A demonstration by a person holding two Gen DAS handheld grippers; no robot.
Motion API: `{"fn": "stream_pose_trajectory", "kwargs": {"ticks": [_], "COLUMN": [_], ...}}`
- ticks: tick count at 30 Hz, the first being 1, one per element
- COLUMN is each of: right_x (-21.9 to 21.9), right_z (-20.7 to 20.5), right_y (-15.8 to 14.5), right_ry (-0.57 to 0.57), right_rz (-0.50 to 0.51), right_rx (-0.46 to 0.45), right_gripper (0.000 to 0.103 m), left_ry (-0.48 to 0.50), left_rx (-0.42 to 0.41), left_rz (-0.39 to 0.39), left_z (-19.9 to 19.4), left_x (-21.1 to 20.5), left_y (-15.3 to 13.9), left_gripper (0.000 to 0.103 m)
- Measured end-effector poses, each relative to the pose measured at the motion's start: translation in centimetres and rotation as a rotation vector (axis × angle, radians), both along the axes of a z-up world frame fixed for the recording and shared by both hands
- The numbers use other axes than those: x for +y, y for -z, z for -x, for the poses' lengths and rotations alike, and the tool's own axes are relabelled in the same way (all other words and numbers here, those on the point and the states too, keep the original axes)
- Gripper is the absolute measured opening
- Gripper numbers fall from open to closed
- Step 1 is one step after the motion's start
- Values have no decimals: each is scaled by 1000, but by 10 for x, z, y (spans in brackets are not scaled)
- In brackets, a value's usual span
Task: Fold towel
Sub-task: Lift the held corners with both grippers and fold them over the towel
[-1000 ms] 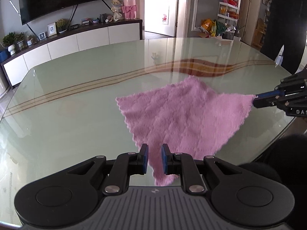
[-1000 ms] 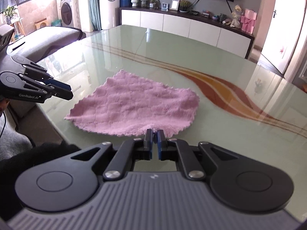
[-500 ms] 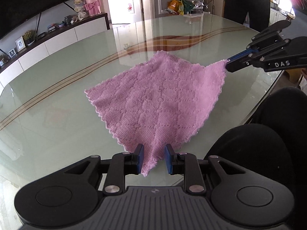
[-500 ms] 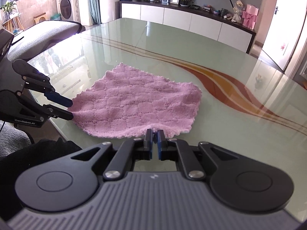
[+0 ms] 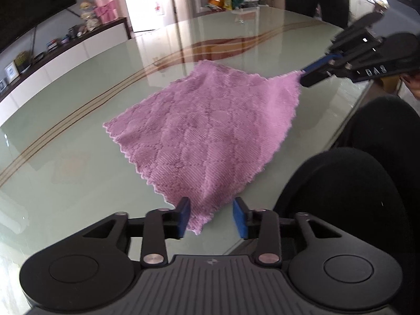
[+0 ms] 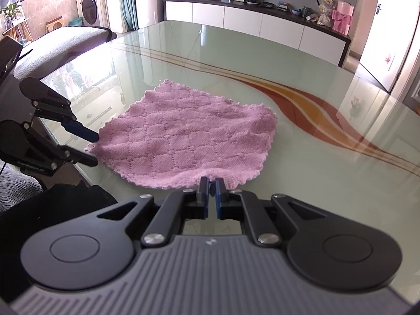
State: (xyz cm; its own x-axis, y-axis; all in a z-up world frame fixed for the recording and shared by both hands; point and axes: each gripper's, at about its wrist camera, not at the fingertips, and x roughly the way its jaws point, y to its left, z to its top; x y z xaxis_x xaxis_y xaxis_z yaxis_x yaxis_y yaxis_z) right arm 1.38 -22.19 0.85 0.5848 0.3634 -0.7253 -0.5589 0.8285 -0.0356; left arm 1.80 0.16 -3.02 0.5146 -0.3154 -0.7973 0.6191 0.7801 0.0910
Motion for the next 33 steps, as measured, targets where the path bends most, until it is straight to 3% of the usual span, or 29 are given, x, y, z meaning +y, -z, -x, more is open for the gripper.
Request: {"fn": "stream_pose_trajectory", "kwargs": {"ticks": [4, 8, 12, 23, 33], "right_x": [0, -2, -5, -4, 0], "right_z": [0, 1, 2, 7, -16], "right_y": [1, 2, 3, -14, -29], "right_ry": [5, 16, 27, 20, 82], "right_rz": [-9, -13, -16, -27, -63], "right_rx": [2, 4, 5, -51, -98], "right_gripper": [5, 5, 5, 5, 5], "left_ry": [-1, -32, -56, -71, -135], "left_rx": [24, 44, 57, -45, -130], "left_rz": [17, 55, 78, 107, 99], "left_z": [2, -5, -11, 5, -23], "left_x": [-1, 6, 10, 1, 4], "left_y": [4, 6, 6, -26, -51], "left_gripper": [42, 19, 7, 6, 6]}}
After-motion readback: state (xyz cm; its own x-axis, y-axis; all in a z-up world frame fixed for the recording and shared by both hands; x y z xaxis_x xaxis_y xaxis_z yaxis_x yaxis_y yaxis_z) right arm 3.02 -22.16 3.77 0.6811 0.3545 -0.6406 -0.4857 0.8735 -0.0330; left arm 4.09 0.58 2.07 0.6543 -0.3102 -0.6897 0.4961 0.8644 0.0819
